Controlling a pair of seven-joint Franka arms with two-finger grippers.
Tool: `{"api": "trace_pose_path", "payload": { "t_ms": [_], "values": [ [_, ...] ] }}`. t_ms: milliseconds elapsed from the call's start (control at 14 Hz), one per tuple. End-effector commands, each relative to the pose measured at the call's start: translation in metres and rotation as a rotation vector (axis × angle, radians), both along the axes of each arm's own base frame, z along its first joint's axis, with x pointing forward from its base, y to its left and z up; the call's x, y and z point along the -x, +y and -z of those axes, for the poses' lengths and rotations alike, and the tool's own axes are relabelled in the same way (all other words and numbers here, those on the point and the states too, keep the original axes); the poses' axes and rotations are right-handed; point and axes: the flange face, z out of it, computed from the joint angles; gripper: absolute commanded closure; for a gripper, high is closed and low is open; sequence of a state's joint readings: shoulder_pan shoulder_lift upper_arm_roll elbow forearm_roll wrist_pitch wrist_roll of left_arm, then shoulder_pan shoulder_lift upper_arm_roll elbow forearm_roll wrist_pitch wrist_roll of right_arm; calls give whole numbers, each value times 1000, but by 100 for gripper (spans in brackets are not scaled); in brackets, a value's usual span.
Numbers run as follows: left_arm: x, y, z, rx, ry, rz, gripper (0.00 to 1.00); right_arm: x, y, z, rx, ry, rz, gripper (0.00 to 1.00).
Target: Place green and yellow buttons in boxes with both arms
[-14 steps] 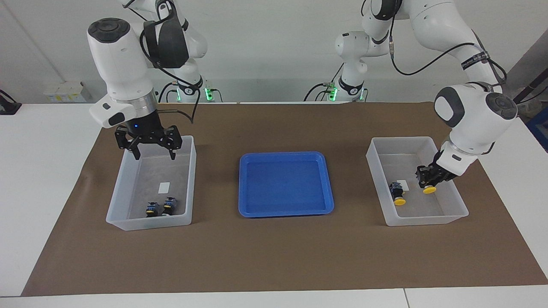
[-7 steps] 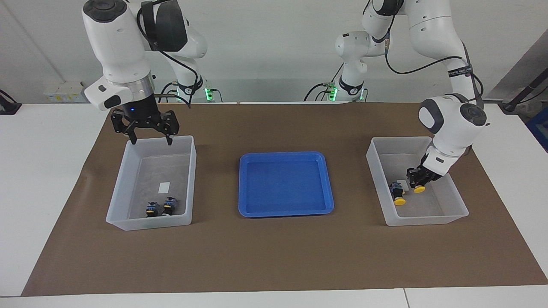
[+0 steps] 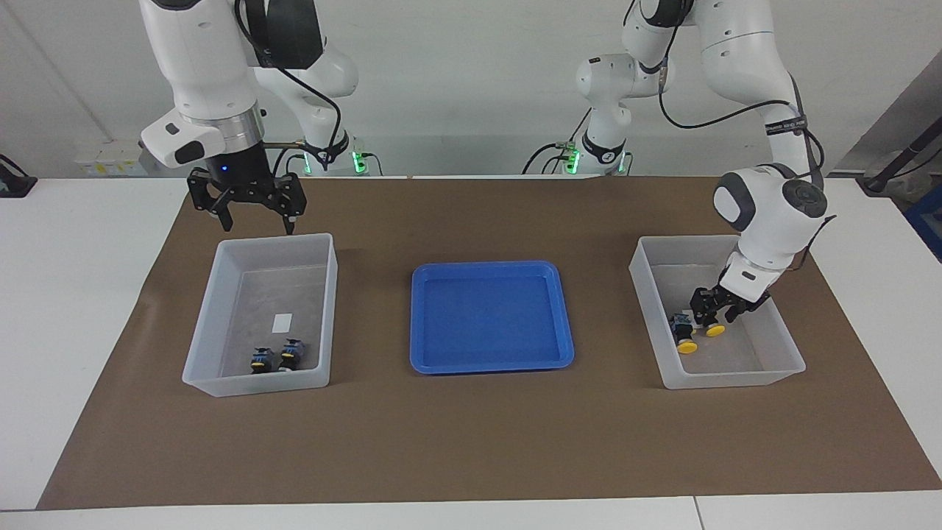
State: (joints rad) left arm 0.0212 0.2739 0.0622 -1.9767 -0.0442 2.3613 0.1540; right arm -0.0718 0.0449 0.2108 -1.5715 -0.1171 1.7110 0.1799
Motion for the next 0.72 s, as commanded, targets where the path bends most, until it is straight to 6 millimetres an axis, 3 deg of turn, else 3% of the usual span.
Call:
{"api": "trace_pose_path", "payload": {
  "t_ms": [0,215,430,645],
  "values": [
    [-23,-5,-40,3,20,28,22,13,-11,-8,-55,41,28,0],
    [-46,-35,-110,4,64,76,23,28,-20,-12,-47,97,18,0],
    [-45,-75,-169,-60,130,146,23,31,-20,-10,-47,104,17,0],
    [-30,-91,-198,-48,196,110,23,37,-18,-12,-48,101,2,0]
  ]
}}
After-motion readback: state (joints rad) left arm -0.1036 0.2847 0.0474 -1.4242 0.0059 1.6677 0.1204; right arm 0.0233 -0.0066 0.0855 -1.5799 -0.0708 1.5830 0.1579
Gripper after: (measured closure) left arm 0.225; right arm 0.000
